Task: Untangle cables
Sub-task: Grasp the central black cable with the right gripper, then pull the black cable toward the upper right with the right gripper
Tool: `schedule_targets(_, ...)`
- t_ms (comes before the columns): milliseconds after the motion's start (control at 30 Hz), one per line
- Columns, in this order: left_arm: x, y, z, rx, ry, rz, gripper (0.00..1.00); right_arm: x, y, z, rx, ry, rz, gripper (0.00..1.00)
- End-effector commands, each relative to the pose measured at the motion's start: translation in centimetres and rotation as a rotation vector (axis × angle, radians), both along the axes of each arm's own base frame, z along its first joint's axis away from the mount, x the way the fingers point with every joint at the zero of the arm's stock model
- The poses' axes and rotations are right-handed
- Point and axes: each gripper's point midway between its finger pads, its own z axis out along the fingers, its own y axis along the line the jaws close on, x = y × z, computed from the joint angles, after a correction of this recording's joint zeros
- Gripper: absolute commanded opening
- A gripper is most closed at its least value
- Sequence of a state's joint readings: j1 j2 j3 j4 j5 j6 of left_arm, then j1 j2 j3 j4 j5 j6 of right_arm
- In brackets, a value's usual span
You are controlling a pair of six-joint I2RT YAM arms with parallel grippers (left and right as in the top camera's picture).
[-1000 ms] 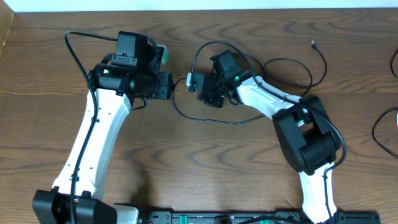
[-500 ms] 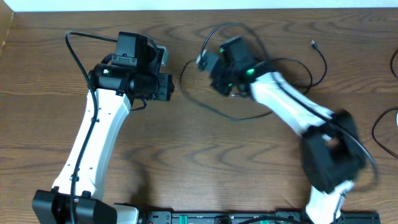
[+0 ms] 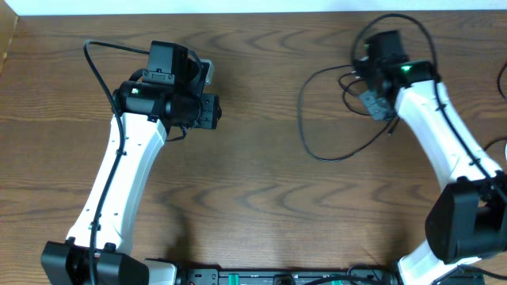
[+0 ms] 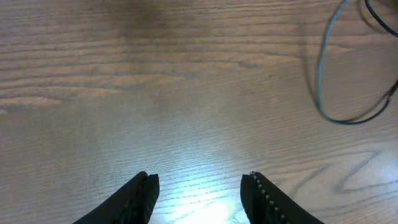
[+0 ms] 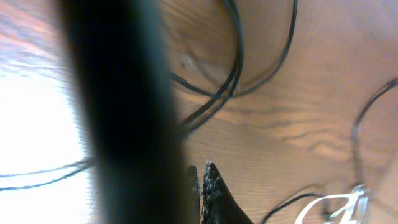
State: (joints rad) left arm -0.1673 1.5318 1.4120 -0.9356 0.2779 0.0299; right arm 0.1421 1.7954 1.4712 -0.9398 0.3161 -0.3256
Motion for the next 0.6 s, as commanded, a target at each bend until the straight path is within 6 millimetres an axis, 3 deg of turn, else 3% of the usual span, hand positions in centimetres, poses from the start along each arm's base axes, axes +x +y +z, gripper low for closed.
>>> schedule_targets(0, -0.1, 0.3, -0.3, 0.016, 0.008, -0.004, 0.49, -0.2, -1.4, -2.8, 0.075, 0.055, -0.100, 0.01)
schedule_targets(200, -0.1, 0.3, -0.3, 0.016, 0.008, -0.004, 0.49, -0.1, -3.1, -6.5, 0.095, 0.130, -0.148, 0.01)
schedule_targets(333, -0.1, 0.3, -0.3, 0.015, 0.008, -0.004, 0.49, -0.9, -0.8, -10.2, 0.239, 0.234, -0.131, 0.02)
schedule_targets(367, -0.1, 0.3, -0.3, 0.015, 0.009, -0.004, 0.49, -1.0, 0.0, -10.9, 0.276, 0.254, -0.125, 0.07)
schedule_targets(400, -0.2, 0.3, -0.4, 0.016, 0.011, -0.004, 0.49, -1.2, 1.1, -11.8, 0.332, 0.278, -0.114, 0.20)
schedule_targets(433, -0.2, 0.4, -0.4, 0.016, 0.011, -0.004, 0.49, -1.2, 2.2, -12.6, 0.388, 0.297, -0.104, 0.46)
schedule_targets(467, -0.2, 0.4, -0.4, 0.016, 0.011, -0.004, 0.49, -1.1, 3.1, -13.1, 0.432, 0.303, -0.103, 0.65)
schedule_targets(500, -0.2, 0.3, -0.4, 0.016, 0.011, -0.004, 0.49, -0.8, 3.9, -13.6, 0.475, 0.300, -0.126, 0.78)
schedule_targets(567, -0.2, 0.4, -0.4, 0.016, 0.011, -0.004, 0.49, 0.1, 4.8, -14.1, 0.521, 0.272, -0.204, 0.90)
